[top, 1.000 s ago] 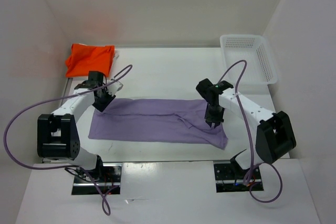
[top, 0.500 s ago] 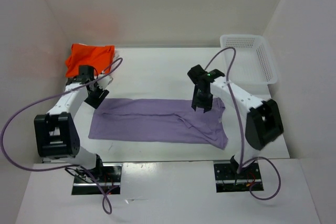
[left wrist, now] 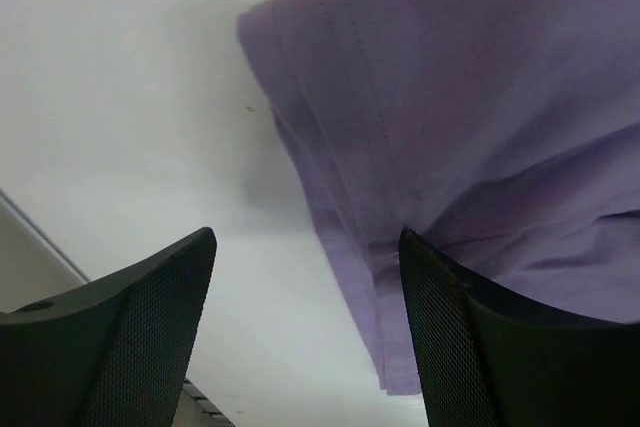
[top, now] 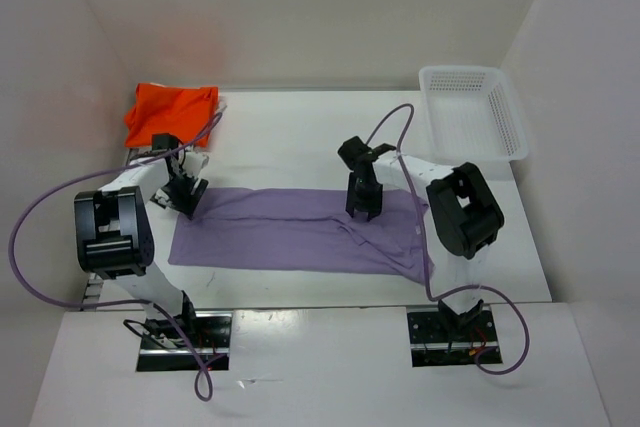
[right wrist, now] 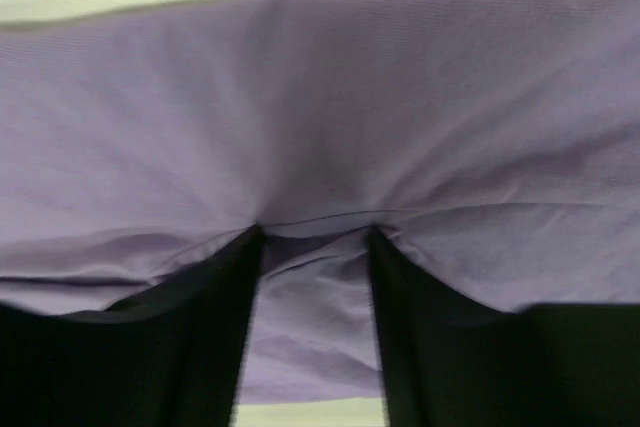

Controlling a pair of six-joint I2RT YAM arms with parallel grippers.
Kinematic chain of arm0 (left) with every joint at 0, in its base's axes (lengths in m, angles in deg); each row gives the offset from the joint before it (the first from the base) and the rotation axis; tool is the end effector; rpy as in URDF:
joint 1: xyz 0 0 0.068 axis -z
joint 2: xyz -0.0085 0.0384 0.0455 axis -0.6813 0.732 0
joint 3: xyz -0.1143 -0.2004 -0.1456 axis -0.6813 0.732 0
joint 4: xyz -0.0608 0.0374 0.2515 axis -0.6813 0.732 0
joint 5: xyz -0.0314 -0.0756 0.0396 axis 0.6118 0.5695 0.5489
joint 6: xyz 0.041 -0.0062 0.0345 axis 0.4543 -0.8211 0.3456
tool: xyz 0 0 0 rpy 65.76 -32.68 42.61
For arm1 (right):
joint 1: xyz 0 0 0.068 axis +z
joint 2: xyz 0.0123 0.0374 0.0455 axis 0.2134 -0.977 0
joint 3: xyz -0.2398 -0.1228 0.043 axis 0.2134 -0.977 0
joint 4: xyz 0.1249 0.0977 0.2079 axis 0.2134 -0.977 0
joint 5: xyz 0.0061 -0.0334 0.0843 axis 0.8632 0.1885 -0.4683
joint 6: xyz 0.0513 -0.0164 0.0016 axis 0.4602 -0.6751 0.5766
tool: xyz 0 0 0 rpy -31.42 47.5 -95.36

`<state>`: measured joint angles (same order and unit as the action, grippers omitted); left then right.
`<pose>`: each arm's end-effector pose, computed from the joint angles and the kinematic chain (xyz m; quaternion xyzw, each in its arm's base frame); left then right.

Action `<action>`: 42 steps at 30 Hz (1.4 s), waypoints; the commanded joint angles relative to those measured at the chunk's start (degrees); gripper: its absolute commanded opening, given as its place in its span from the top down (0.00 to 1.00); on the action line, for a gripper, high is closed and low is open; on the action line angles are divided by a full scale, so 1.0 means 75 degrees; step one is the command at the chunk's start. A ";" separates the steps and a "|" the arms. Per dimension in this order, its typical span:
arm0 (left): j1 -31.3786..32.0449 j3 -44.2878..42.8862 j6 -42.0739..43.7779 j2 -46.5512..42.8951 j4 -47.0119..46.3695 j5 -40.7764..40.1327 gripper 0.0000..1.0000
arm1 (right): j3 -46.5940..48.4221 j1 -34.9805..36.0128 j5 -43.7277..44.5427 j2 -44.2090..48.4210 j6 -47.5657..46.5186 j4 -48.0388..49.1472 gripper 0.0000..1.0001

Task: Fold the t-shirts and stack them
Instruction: Fold the other side of the tshirt into a rectangle

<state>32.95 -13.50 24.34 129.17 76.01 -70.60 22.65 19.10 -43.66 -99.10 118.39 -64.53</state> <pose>0.3160 0.0587 0.1826 0.1087 0.9753 0.0954 0.1669 0.3093 0.1849 0.1664 0.0603 0.9923 0.0149 0.1071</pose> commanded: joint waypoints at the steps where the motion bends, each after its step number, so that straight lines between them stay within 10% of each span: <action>1: -0.0003 0.0275 -0.0272 0.0201 -0.0101 0.0060 0.19 | -0.0504 0.0287 -0.0384 0.0387 0.0112 0.0453 0.52; 12: -0.0003 0.0275 -0.0202 0.0201 -0.0101 -0.0022 0.19 | -0.0799 0.1189 -0.1063 0.1172 0.0183 -0.0249 0.94; 22: -0.0003 0.0345 0.0009 0.0131 -0.0324 -0.0784 0.19 | -0.1326 0.1342 -0.1334 0.2719 0.0336 -0.0765 0.82; 30: -0.0003 0.0123 0.0009 -0.0010 -0.0324 -0.1089 0.19 | -0.0483 0.0827 0.1195 0.1491 0.0745 -0.0579 0.55; 42: -0.0003 0.0193 -0.0400 -0.0080 -0.0172 -0.0901 0.18 | -0.1279 0.0908 -0.0875 0.1464 0.0582 0.0793 0.55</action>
<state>33.06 -11.75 23.90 130.11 74.15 -76.89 14.63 23.86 -45.08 -92.93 122.87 -62.76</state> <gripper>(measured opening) 0.822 0.452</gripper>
